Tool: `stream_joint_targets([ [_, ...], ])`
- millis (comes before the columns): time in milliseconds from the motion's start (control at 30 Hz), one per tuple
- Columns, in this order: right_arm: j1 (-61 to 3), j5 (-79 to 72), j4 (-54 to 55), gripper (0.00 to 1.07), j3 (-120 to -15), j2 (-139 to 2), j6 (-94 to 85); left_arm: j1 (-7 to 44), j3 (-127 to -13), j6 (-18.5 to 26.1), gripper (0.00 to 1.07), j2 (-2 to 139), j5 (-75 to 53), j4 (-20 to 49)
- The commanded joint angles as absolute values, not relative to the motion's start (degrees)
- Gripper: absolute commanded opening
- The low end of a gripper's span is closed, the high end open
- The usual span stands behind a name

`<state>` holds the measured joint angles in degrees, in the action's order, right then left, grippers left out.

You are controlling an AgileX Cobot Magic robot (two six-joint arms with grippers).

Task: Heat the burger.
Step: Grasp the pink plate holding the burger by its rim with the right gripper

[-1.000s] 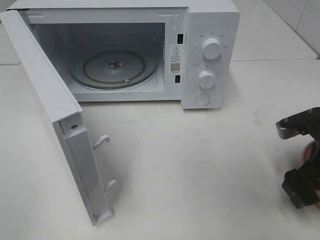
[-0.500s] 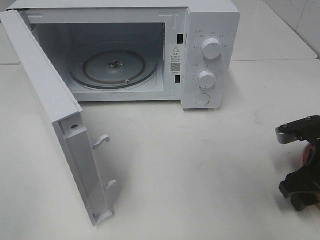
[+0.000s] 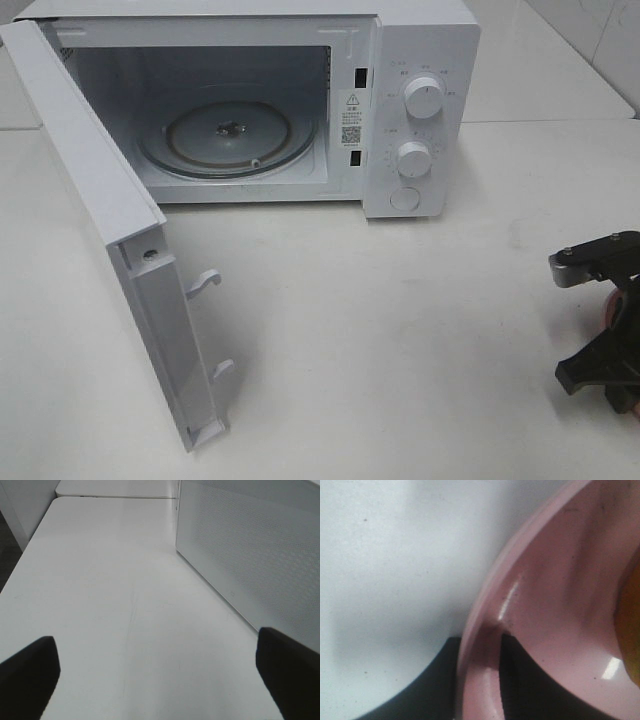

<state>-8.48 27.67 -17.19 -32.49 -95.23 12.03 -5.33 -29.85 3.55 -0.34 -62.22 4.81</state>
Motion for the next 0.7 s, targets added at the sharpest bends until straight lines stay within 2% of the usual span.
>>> stream_joint_targets([
  [33,-8.14,27.39,-16.96,0.0,-31.97,-96.6,12.89,-5.33,-29.68,3.67,1.0,-1.26,-61.48,5.16],
  [467,-8.19,31.4,-17.82,0.0,-34.55,-95.91,16.44,-5.33,-29.68,3.67,1.0,-1.26,-61.48,5.16],
  [700,-10.71,33.58,-24.58,0.0,-34.55,-91.9,23.55,-5.33,-29.68,3.67,1.0,-1.26,-61.48,5.16],
])
